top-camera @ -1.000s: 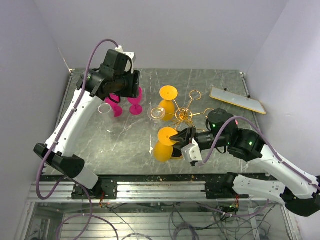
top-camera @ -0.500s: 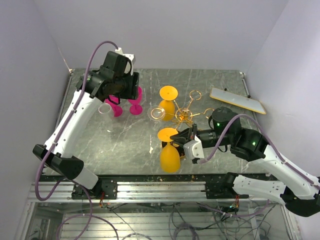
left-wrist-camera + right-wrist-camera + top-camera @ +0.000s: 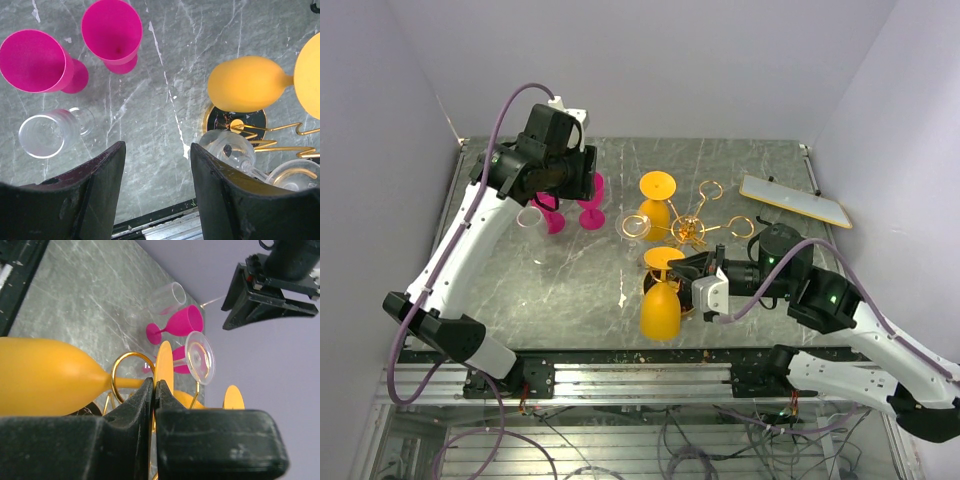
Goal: Take the wine glass off the wine glass rack
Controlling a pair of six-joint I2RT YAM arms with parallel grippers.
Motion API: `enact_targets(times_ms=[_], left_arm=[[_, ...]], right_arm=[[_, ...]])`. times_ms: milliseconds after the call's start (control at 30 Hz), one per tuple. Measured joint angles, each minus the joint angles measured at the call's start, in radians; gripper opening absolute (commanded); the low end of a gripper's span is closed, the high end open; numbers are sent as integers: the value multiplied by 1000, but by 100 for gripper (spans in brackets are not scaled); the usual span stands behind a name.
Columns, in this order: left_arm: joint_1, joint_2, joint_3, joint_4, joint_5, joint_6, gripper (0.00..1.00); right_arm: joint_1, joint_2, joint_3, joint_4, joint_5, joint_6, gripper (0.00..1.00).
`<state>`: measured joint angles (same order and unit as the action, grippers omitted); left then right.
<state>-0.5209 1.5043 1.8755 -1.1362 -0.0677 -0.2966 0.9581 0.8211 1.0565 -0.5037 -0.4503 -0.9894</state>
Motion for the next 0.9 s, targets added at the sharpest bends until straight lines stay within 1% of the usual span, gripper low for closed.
enact_targets(times_ms=[267, 433, 567, 733, 900], left_arm=[[0, -10, -5, 2, 0, -1, 67], [0, -47, -6, 4, 0, -7, 70], [0, -85, -18, 21, -3, -11, 74], [0, -148, -80, 60, -8, -26, 79], [0, -264, -218, 146, -5, -56, 82]], right_arm=[[0, -4, -37, 70, 102, 35, 0], [0, -4, -45, 115, 153, 40, 0], [0, -4, -67, 163, 164, 40, 0], [0, 25, -72, 199, 155, 39, 0], [0, 45, -72, 260, 121, 52, 0]])
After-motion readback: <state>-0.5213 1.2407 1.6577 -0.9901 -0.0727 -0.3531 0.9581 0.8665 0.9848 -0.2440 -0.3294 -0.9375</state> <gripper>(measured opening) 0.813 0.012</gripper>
